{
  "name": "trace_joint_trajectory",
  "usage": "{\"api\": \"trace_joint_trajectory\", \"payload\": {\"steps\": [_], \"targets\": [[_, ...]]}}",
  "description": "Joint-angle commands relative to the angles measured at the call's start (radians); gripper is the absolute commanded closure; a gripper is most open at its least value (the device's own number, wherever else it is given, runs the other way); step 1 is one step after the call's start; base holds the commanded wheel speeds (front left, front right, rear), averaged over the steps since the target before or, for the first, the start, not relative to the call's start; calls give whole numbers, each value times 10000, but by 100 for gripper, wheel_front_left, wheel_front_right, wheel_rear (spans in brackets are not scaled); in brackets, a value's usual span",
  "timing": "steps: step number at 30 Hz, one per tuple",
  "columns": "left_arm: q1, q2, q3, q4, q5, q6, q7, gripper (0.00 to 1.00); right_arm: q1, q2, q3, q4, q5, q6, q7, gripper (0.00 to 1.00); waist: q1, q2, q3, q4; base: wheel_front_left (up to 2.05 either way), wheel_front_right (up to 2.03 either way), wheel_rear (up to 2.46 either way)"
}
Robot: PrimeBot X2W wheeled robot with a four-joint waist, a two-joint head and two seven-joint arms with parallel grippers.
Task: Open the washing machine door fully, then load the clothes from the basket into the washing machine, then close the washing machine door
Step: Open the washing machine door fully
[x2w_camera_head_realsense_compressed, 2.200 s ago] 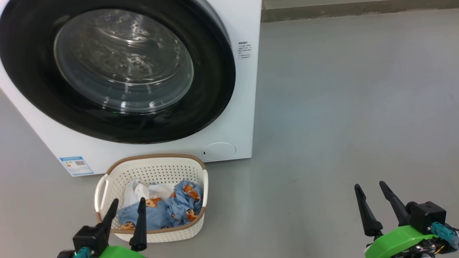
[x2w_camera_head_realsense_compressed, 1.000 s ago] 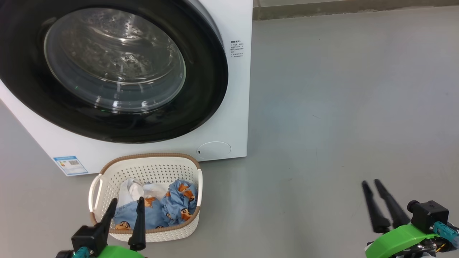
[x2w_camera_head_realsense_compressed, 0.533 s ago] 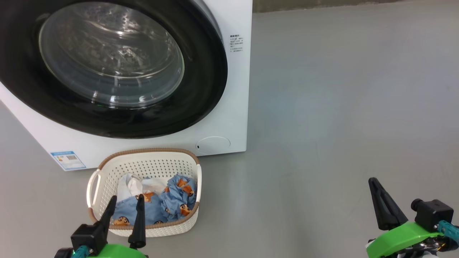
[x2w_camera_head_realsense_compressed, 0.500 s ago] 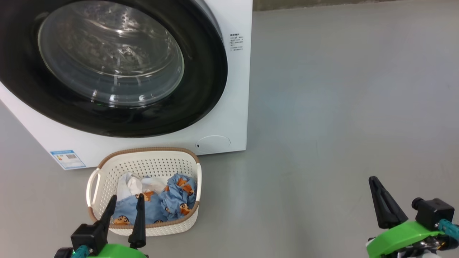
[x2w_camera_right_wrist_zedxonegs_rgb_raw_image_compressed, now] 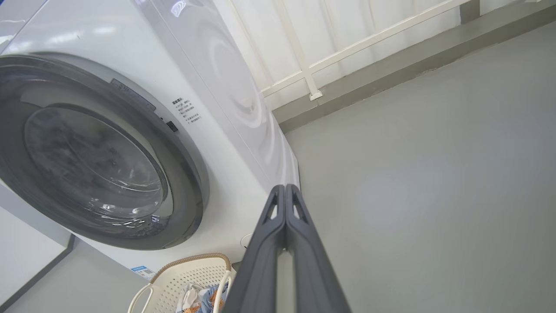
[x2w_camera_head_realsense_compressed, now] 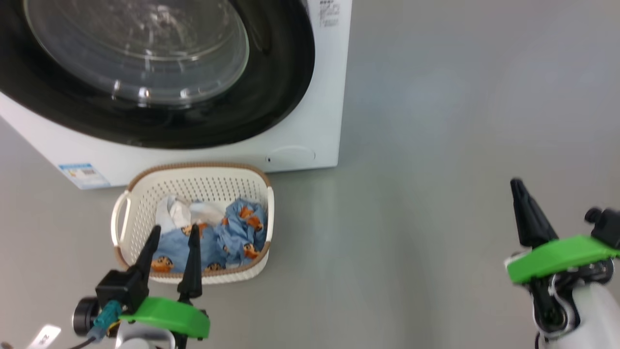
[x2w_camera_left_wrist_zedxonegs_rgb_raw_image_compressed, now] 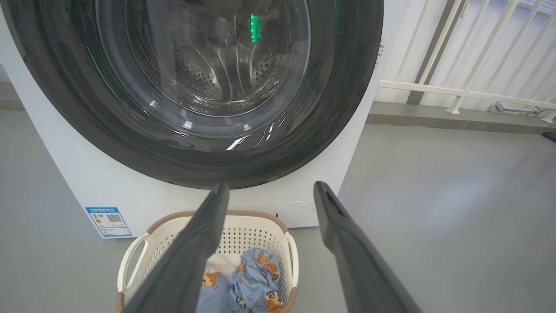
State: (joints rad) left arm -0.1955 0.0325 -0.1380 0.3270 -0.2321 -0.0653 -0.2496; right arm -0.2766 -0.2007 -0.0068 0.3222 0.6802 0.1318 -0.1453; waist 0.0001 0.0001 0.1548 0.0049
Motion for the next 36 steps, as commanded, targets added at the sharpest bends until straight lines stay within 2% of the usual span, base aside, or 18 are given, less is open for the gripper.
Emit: {"api": "trace_joint_trajectory", "payload": {"steps": [1, 6, 12, 19, 25, 36], "targets": [[-414, 177, 235, -342, -49, 100, -122, 0, -396, -143, 275, -168, 308, -11, 46, 100, -1, -1, 549, 221, 0, 0, 0], [-887, 177, -47, -524, -135, 207, -122, 0, -1452, -165, 298, 194, 2312, -11, 694, 100, -1, -1, 1301, 447, 0, 0, 0], [-1365, 177, -324, -641, -267, 327, -122, 0, -2864, 87, -42, 592, 5270, -11, 2044, 100, -1, -1, 2014, 673, 0, 0, 0], [-1769, 177, -639, -760, -365, 456, -122, 0, -4611, 445, -479, 1336, 7711, -11, 3729, 100, -1, -1, 2606, 948, 0, 0, 0], [-2049, 177, -896, -785, -413, 481, -122, 0, -6165, 637, -615, 2323, 8860, -11, 4966, 100, -1, -1, 3002, 1200, 0, 0, 0], [-2332, 177, -1264, -886, -587, 539, -122, 0, -8628, 667, -361, 3942, 9459, -11, 6246, 100, -1, -1, 3444, 1541, 0, 0, 0]]}}
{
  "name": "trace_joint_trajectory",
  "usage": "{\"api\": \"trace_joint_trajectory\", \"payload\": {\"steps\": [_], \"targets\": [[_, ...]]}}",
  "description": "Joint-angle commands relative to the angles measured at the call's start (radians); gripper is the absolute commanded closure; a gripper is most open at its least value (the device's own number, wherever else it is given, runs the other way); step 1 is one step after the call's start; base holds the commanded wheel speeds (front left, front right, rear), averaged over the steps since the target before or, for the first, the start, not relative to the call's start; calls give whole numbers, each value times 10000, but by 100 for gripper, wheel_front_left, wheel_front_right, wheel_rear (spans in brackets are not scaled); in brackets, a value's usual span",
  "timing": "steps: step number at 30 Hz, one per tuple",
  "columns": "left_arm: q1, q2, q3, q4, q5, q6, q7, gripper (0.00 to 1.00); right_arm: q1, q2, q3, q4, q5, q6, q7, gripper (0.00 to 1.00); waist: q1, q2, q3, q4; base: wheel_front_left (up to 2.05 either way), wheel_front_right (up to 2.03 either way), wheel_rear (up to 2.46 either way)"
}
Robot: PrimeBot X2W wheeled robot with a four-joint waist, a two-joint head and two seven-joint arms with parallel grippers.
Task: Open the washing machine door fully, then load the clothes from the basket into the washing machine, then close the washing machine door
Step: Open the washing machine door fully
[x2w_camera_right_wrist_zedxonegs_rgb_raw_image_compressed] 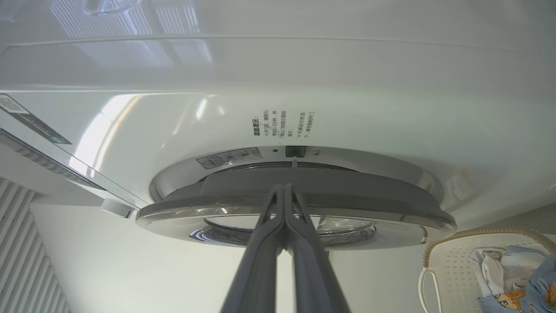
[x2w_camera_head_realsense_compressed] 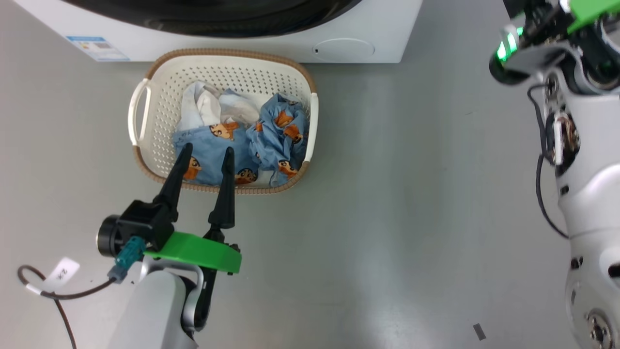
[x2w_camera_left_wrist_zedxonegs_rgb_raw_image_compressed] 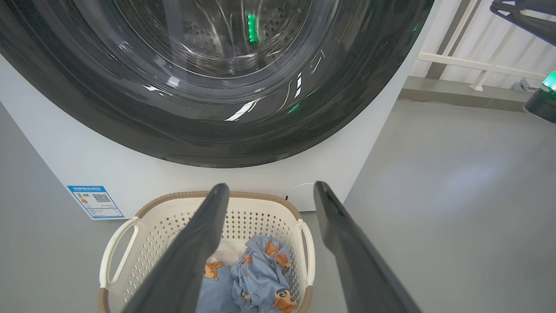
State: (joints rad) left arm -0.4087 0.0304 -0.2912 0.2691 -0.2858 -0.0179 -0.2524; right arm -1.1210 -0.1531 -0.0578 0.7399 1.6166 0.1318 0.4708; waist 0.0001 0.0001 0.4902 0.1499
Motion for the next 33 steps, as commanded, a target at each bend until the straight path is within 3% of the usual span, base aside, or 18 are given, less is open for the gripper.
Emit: {"api": "trace_joint_trajectory", "payload": {"steps": [1, 20, 33], "targets": [[-217, 198, 234, -311, -62, 67, -93, 0, -405, 194, 178, -101, 113, -11, 153, 100, -1, -1, 125, 119, 0, 0, 0], [-579, 198, -254, -532, -359, 181, -93, 0, -4095, 359, 893, 2656, -233, -11, 587, 100, -1, -1, 693, 681, 0, 0, 0], [-730, 198, -476, -651, -532, 328, -93, 0, -5375, 448, 1288, 4236, -699, -11, 589, 100, -1, -1, 974, 956, 0, 0, 0]]}}
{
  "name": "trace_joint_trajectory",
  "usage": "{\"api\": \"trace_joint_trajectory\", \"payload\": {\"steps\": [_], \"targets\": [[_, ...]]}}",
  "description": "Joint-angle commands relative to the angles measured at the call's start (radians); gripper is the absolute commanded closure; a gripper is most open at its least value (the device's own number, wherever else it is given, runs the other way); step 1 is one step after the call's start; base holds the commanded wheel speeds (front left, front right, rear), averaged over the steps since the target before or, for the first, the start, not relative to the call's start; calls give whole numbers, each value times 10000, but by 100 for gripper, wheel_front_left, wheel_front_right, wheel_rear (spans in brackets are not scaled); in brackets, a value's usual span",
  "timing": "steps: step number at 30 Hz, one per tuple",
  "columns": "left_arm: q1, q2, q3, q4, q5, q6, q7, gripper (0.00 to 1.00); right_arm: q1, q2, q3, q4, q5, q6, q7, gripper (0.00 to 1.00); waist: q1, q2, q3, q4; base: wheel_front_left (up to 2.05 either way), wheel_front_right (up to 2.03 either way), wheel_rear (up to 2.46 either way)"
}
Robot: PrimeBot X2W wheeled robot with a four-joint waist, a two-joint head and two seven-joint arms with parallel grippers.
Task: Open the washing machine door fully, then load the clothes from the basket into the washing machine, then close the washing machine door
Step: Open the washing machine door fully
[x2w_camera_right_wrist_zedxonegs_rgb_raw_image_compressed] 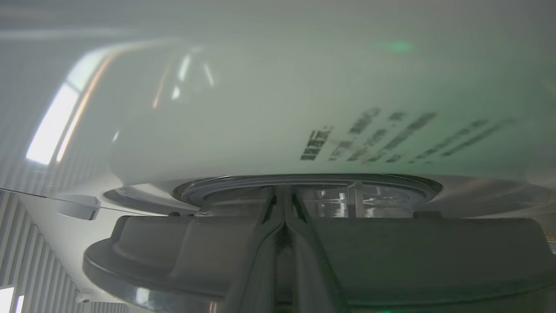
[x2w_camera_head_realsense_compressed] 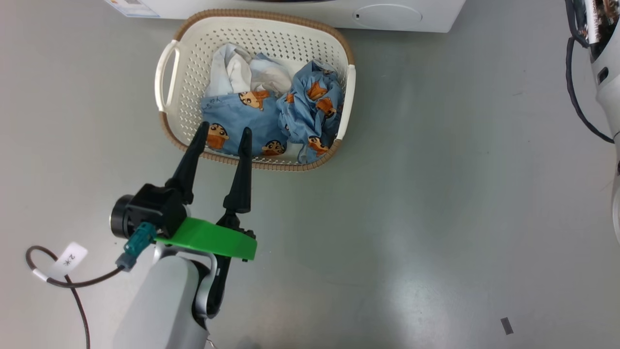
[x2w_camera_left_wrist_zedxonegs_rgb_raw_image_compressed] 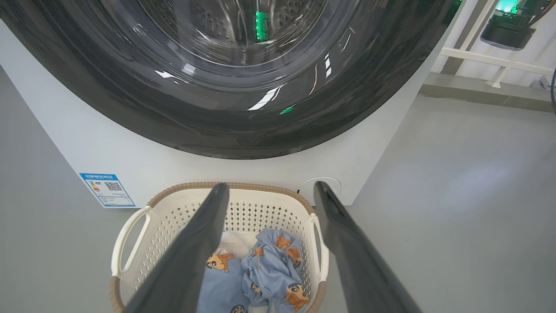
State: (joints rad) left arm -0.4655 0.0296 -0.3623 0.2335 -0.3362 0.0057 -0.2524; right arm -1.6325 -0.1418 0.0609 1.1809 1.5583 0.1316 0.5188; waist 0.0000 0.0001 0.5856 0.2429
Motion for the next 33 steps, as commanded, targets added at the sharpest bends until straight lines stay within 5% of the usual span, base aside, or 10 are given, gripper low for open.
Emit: {"api": "trace_joint_trajectory", "payload": {"steps": [1, 33], "targets": [[-172, 206, 222, -304, -48, 117, -93, 0, -338, 338, 122, -64, -138, -9, 162, 100, 0, -1, 38, 45, 0, 0, 0], [-138, 206, 298, -351, -98, 231, -94, 0, 1222, 361, 384, -1121, 5, -9, 2315, 100, 0, -1, -69, -122, 0, 0, 0]]}}
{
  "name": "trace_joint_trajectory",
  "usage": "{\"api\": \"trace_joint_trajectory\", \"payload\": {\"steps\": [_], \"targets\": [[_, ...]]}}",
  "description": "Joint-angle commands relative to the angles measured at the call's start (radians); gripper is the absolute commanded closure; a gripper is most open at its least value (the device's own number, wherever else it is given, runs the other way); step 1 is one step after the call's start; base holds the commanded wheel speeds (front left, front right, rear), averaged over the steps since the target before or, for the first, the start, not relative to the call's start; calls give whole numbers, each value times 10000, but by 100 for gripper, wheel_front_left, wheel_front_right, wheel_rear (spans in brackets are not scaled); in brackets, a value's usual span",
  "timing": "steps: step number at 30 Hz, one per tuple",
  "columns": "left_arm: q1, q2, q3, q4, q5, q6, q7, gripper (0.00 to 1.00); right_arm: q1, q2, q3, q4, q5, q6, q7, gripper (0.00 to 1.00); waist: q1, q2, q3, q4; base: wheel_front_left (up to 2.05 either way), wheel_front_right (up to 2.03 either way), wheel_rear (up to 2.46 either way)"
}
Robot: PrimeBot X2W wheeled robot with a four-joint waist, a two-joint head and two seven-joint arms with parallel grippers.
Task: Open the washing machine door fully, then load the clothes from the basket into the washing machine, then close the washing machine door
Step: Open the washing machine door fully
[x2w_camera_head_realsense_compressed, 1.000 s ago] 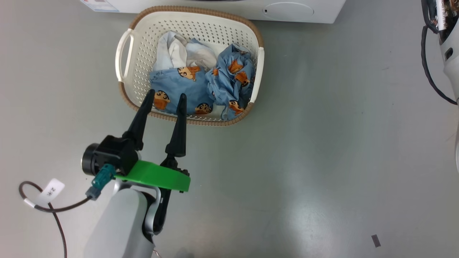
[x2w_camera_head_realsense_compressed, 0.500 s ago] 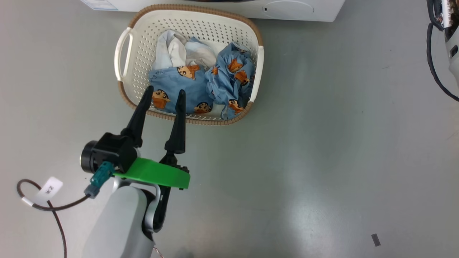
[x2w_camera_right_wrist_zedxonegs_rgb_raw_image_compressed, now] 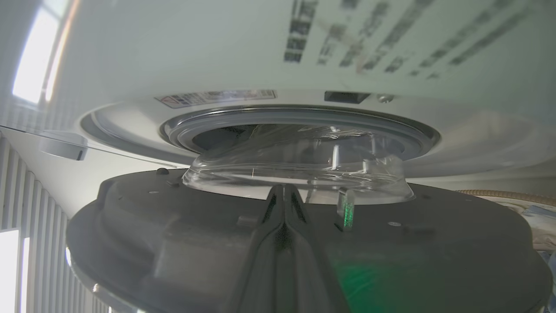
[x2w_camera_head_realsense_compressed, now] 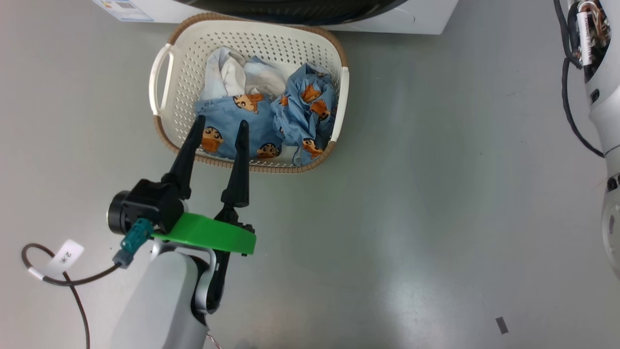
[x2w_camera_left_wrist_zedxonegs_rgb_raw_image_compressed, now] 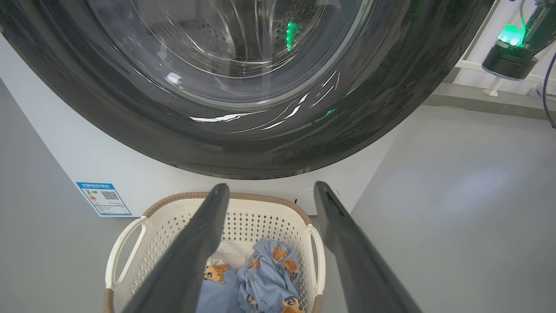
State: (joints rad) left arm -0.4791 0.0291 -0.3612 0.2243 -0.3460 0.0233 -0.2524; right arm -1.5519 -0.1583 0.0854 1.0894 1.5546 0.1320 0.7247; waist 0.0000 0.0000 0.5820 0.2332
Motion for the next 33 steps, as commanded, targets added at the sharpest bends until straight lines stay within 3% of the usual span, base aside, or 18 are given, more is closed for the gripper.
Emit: {"api": "trace_joint_trajectory", "payload": {"steps": [1, 20, 33], "targets": [[-6, 212, 287, -248, -2, 53, -94, 0, 512, 538, 158, -299, 48, -13, 339, 100, 0, 0, -52, -37, 0, 0, 0], [434, 212, 342, -4, 88, -25, -94, 0, 2957, 985, 714, -2153, 469, -13, 1601, 100, 0, 0, -980, -238, 0, 0, 0], [1145, 212, 382, 348, 114, -169, -94, 0, 4751, 1073, 1316, -3173, 1126, -13, 1743, 100, 0, 0, -2119, -144, 0, 0, 0]]}}
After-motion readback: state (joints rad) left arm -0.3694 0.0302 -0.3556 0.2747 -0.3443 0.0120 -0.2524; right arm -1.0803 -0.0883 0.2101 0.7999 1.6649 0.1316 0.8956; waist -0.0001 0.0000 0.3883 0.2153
